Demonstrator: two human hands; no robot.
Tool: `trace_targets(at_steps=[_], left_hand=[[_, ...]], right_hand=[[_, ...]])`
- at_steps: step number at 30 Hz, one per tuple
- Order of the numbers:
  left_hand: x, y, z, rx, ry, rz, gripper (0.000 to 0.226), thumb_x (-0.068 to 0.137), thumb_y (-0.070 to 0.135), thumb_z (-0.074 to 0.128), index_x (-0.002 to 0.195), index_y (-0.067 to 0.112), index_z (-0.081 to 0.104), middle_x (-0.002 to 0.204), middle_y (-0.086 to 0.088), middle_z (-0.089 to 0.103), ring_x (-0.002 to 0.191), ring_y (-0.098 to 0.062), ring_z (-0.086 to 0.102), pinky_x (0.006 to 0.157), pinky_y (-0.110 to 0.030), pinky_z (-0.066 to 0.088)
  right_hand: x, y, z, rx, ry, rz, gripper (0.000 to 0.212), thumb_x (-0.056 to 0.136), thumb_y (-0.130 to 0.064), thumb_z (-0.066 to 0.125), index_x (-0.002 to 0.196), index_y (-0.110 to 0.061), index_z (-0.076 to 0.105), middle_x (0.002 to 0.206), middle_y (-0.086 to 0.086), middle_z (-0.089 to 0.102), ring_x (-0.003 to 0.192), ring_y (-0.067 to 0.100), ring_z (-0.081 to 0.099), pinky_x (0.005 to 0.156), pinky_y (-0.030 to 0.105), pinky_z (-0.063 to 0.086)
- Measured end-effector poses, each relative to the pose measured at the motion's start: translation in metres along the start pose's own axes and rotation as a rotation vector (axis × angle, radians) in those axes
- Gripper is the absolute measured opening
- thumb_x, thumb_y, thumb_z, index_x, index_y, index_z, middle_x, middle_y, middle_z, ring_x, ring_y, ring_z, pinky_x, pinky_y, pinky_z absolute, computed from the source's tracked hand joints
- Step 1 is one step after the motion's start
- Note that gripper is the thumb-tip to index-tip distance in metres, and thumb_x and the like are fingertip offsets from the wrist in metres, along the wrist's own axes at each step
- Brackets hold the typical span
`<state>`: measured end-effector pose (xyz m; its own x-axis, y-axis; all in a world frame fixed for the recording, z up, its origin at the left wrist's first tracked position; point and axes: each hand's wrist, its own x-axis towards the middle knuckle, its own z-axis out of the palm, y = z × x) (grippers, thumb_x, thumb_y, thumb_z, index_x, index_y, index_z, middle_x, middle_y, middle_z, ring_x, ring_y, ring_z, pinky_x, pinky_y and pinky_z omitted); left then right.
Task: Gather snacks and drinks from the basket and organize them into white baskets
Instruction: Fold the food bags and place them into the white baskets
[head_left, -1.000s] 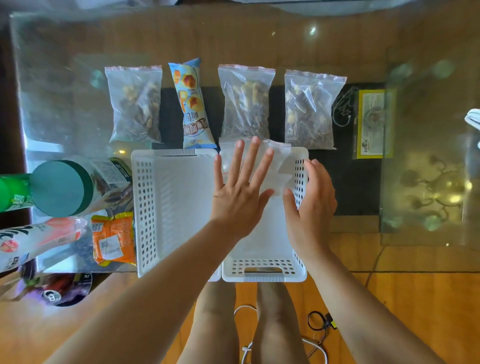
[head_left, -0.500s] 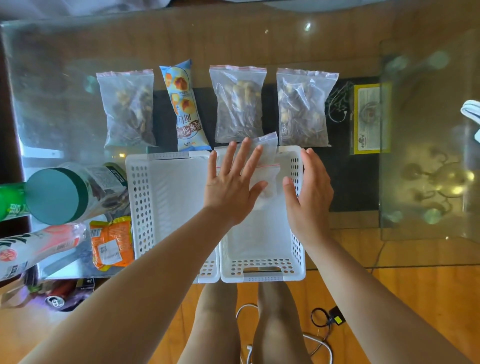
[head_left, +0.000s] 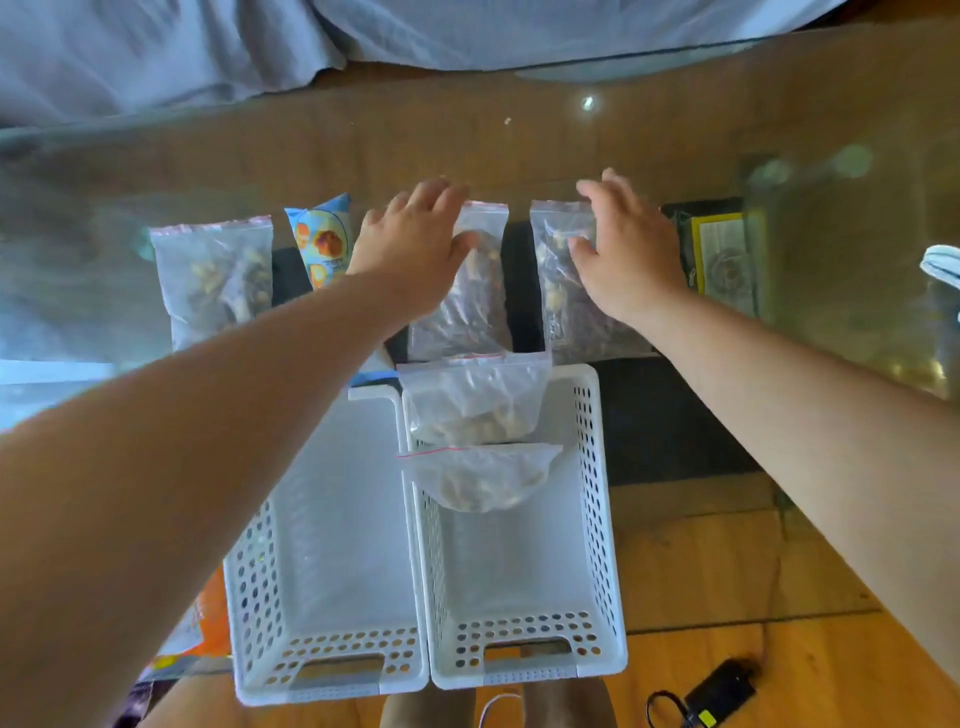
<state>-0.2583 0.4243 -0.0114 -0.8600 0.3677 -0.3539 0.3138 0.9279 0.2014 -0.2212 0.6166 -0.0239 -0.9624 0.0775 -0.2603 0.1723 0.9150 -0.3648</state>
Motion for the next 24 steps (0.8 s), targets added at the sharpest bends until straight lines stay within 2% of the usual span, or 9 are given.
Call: trace_targets(at_steps=[2,4,6,9,12,14,18,21,24], left_hand=[[0.019,-0.006,0.006,0.033,-0.030,0.011,0.048,0.099,0.031,0.037,0.145,0.019,0.027,0.155,-0.003,0.024,0.143,-0.028,0.024,0.111,-0.050,0.026],[0.033,-0.010,0.011,0.057,-0.060,0.046,0.049,0.099,0.023,0.038,0.146,0.020,0.024,0.155,-0.003,0.025,0.143,-0.026,0.022,0.113,-0.047,0.020],[0.042,-0.011,0.012,0.125,-0.091,0.087,0.053,0.097,0.012,0.043,0.146,0.020,0.023,0.148,-0.006,0.039,0.136,-0.029,0.037,0.114,-0.044,0.019],[0.044,-0.007,0.008,0.195,-0.067,0.106,0.045,0.095,0.011,0.048,0.138,0.018,0.038,0.131,-0.008,0.057,0.120,-0.030,0.052,0.107,-0.041,0.029],[0.033,-0.001,-0.006,-0.057,-0.065,-0.012,0.029,0.094,0.022,0.053,0.123,0.018,0.055,0.116,-0.007,0.062,0.101,-0.028,0.057,0.085,-0.039,0.043],[0.019,0.002,-0.020,-0.191,-0.022,-0.044,0.019,0.088,0.028,0.061,0.105,0.019,0.063,0.097,0.001,0.059,0.086,-0.019,0.052,0.072,-0.031,0.040],[-0.019,0.012,-0.050,-0.378,0.046,0.002,0.021,0.077,0.024,0.073,0.066,0.018,0.057,0.062,0.012,0.051,0.061,-0.006,0.045,0.060,-0.023,0.037],[-0.039,0.021,-0.061,-0.506,0.066,0.000,0.012,0.070,0.023,0.078,0.074,0.016,0.069,0.059,0.021,0.051,0.057,0.003,0.045,0.052,-0.004,0.035],[-0.041,0.023,-0.064,-0.572,0.193,-0.001,0.021,0.067,0.025,0.080,0.086,0.016,0.075,0.064,0.021,0.056,0.057,0.002,0.048,0.055,-0.002,0.034]], right_hand=[[0.022,0.009,0.001,-0.073,-0.095,0.057,0.050,0.097,-0.019,0.040,0.144,-0.015,0.026,0.155,0.011,0.022,0.143,0.029,0.019,0.114,0.047,0.015],[0.035,0.016,0.003,-0.121,-0.142,0.101,0.048,0.098,-0.021,0.036,0.144,-0.017,0.026,0.147,0.013,0.038,0.139,0.031,0.027,0.112,0.046,0.015],[0.041,0.020,0.003,-0.075,-0.096,0.139,0.041,0.097,-0.026,0.037,0.138,-0.018,0.037,0.125,0.009,0.060,0.123,0.032,0.045,0.107,0.040,0.022],[0.039,0.018,-0.001,0.059,-0.056,0.183,0.037,0.093,-0.034,0.049,0.127,-0.020,0.052,0.115,0.004,0.066,0.114,0.031,0.052,0.100,0.035,0.030],[0.030,0.012,-0.012,0.171,-0.103,0.220,0.038,0.082,-0.029,0.067,0.117,-0.014,0.062,0.116,0.006,0.066,0.109,0.026,0.059,0.096,0.038,0.044],[0.016,0.009,-0.026,0.264,-0.096,0.279,0.032,0.075,-0.023,0.075,0.105,-0.014,0.069,0.101,0.004,0.069,0.094,0.021,0.063,0.083,0.033,0.049],[-0.031,0.012,-0.057,0.428,-0.059,0.244,0.013,0.070,-0.020,0.077,0.083,-0.020,0.074,0.065,-0.012,0.061,0.064,0.004,0.056,0.061,0.020,0.040],[-0.064,0.009,-0.073,0.521,0.002,0.203,0.012,0.067,-0.023,0.075,0.065,-0.033,0.069,0.060,-0.020,0.061,0.055,-0.005,0.055,0.055,0.016,0.039],[-0.070,0.013,-0.070,0.556,0.114,0.199,0.008,0.066,-0.027,0.070,0.064,-0.034,0.067,0.059,-0.016,0.061,0.057,0.000,0.054,0.057,0.022,0.042]])
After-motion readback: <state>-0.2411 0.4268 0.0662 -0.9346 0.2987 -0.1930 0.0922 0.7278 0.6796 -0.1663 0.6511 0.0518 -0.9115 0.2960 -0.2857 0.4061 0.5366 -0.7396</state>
